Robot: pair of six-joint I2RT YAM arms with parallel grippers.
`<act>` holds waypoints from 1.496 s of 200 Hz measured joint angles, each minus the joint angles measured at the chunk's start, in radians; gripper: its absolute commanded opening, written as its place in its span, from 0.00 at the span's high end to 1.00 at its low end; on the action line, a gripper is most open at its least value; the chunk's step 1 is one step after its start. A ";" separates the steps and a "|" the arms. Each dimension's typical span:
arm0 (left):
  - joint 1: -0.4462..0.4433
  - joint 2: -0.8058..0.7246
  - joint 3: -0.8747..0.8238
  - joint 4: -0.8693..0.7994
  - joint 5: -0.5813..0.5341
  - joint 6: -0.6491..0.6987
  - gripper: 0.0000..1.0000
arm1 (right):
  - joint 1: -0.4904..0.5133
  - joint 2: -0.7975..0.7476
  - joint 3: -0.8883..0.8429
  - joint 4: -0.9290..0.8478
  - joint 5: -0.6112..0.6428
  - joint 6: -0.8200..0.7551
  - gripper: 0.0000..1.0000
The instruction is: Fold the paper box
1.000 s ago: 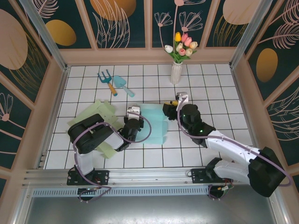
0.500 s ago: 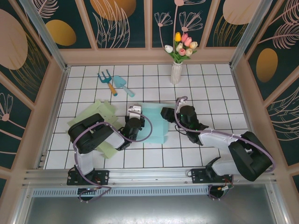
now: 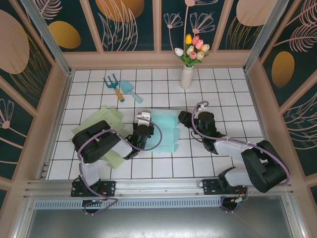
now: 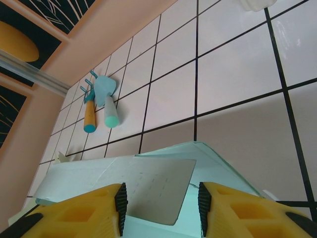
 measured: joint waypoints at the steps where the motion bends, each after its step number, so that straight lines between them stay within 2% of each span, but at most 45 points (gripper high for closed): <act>1: 0.000 0.000 0.000 0.000 0.000 0.000 1.00 | 0.000 0.000 0.000 0.000 0.000 0.000 0.57; 29: 0.000 0.000 0.002 -0.003 0.000 0.000 1.00 | -0.012 0.000 0.000 -0.005 0.003 -0.005 0.63; 54: 0.000 0.000 0.003 -0.006 0.000 0.000 1.00 | -0.015 0.010 0.003 -0.011 0.007 -0.017 0.65; 108: 0.005 0.003 0.004 -0.010 -0.002 0.000 1.00 | -0.011 0.072 0.045 -0.006 0.004 -0.053 0.65; 172: 0.006 0.014 0.018 -0.021 -0.008 0.000 1.00 | 0.061 0.177 0.054 0.015 -0.045 -0.049 0.63; 242: 0.010 0.014 0.019 -0.024 -0.011 0.000 1.00 | 0.058 0.198 0.038 0.060 0.005 -0.059 0.63; 299: 0.009 0.018 0.030 -0.029 -0.007 0.000 1.00 | 0.055 0.255 0.032 0.083 -0.020 -0.061 0.64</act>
